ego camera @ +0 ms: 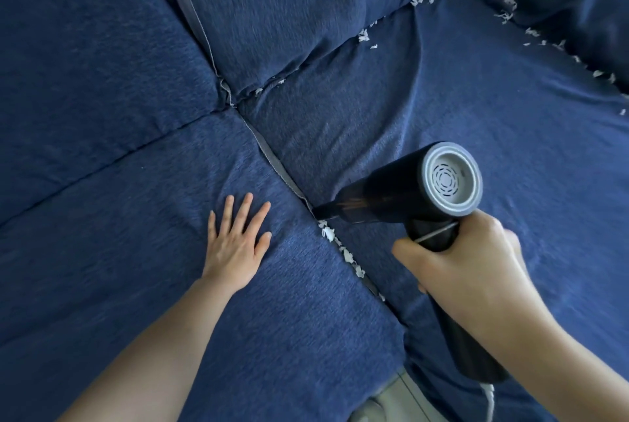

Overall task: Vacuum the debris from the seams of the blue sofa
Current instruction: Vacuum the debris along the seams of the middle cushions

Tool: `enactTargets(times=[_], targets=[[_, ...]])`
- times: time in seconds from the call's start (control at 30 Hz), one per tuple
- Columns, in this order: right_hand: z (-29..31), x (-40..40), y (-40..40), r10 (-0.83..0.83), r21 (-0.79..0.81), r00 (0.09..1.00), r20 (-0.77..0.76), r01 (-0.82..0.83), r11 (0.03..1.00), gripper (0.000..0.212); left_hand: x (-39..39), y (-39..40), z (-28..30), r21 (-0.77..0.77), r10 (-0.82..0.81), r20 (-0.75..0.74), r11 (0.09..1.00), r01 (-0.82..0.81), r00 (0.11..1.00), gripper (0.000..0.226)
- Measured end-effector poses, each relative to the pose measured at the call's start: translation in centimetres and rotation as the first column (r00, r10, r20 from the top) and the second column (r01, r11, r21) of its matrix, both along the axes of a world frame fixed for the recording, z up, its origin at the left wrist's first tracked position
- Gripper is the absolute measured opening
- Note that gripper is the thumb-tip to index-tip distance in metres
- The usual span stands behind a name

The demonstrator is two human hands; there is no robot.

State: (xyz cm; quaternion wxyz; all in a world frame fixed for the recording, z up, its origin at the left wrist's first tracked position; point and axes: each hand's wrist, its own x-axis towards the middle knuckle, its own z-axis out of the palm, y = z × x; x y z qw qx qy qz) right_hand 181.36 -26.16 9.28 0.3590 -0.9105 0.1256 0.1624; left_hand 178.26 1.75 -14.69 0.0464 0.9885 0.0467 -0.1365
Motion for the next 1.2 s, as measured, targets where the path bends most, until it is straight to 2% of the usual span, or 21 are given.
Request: enactTargets(times=[0.23,0.53,0.73,0.97,1.2], targets=[[-0.8,-1.3,-1.6,0.008,-0.023,1.000,-0.028,-0.008,1.000,0.023,-1.2,-1.3,0.5,-0.100,0.034,-0.034,0.994,-0.038,0.999,0.069],[-2.8,-2.0,-1.8,-0.008,-0.035,0.999,-0.053,0.006,0.999,0.028,-1.7,-2.7,1.1,-0.121,0.055,-0.109,0.990,-0.068,0.992,0.077],[-2.0,-2.3,-2.4,0.032,-0.029,0.999,-0.027,-0.033,0.999,0.028,-1.8,-3.8,1.6,-0.100,0.102,-0.149,0.988,-0.118,0.984,0.074],[-2.0,-2.6,-4.7,0.025,-0.028,0.998,-0.064,-0.027,0.999,0.027,-1.6,-5.0,1.7,-0.064,0.151,-0.190,0.984,-0.165,0.970,0.081],[-1.1,-3.3,-6.5,0.044,-0.028,0.996,-0.072,-0.046,0.999,0.026,-1.6,-6.8,2.1,-0.052,0.226,-0.217,0.969,-0.242,0.950,0.102]])
